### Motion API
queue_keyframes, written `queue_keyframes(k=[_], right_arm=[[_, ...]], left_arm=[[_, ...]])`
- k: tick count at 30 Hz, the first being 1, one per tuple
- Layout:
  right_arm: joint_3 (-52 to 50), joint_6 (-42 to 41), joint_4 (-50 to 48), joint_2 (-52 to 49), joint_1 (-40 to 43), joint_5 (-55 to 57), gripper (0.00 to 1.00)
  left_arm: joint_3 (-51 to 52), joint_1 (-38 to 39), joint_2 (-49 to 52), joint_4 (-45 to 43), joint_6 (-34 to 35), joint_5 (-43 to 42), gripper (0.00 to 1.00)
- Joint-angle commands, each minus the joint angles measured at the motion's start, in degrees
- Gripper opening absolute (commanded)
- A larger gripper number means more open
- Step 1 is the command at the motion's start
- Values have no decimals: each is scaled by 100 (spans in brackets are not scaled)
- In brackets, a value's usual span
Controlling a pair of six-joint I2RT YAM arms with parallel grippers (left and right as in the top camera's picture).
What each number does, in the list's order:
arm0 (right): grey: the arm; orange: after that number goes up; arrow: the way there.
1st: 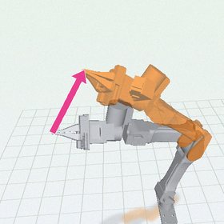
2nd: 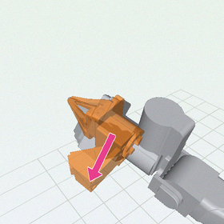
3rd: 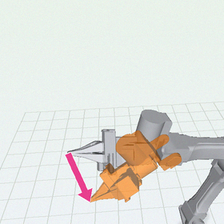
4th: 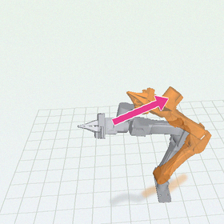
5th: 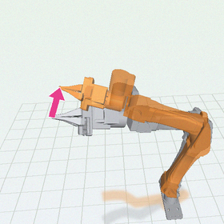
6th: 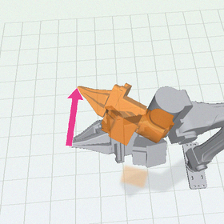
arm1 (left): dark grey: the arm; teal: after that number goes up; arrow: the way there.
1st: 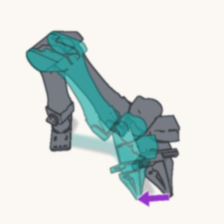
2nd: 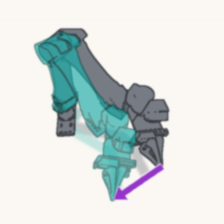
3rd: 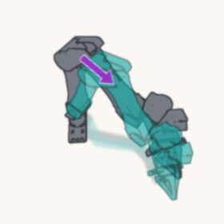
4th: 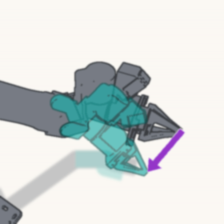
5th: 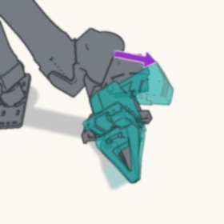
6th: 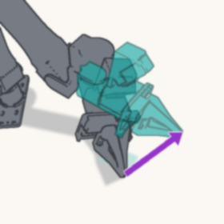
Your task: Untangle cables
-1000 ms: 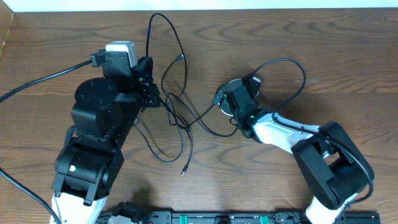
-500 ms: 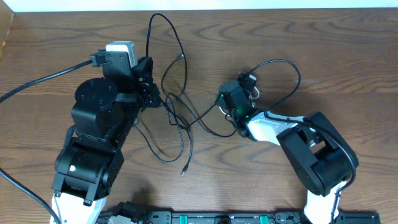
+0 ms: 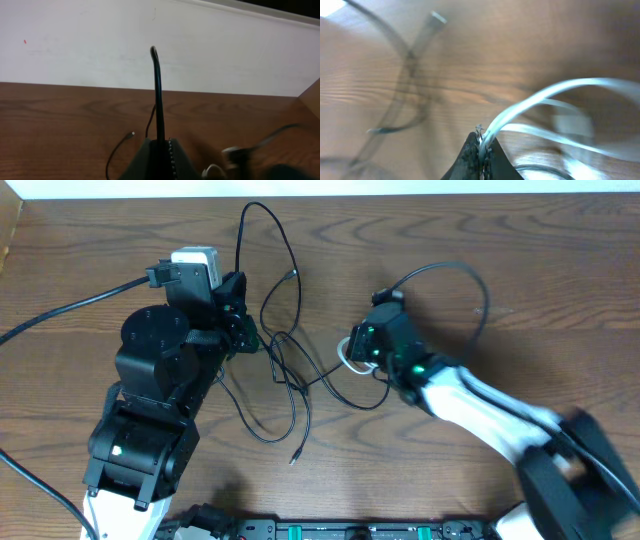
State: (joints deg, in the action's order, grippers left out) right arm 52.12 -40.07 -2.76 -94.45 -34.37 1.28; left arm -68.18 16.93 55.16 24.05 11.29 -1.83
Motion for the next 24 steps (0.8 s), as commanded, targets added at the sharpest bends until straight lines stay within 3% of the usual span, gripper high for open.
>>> queue_keyframes(k=[1,11,19,22,24], right_arm=[[28,1023,382,1095,-7,15,1],[28,1578,1580,3521,-7,1172,1],[28,1838,2024,4437,-7,2092,1],[28,1875,2087,4562,-7,2111,1],[31,1878,2098,4581,-7,2114,1]], left_arm=[[-42,-9,-17,-28,-114,-72,7],[-42,-9,-17,-22,-114,-72,7],[-42,-9,-17,17,-114,-72,8],[-42,-9,-17,20,-114,-72,17],[-42,-9,-17,24,-114,-72,36]])
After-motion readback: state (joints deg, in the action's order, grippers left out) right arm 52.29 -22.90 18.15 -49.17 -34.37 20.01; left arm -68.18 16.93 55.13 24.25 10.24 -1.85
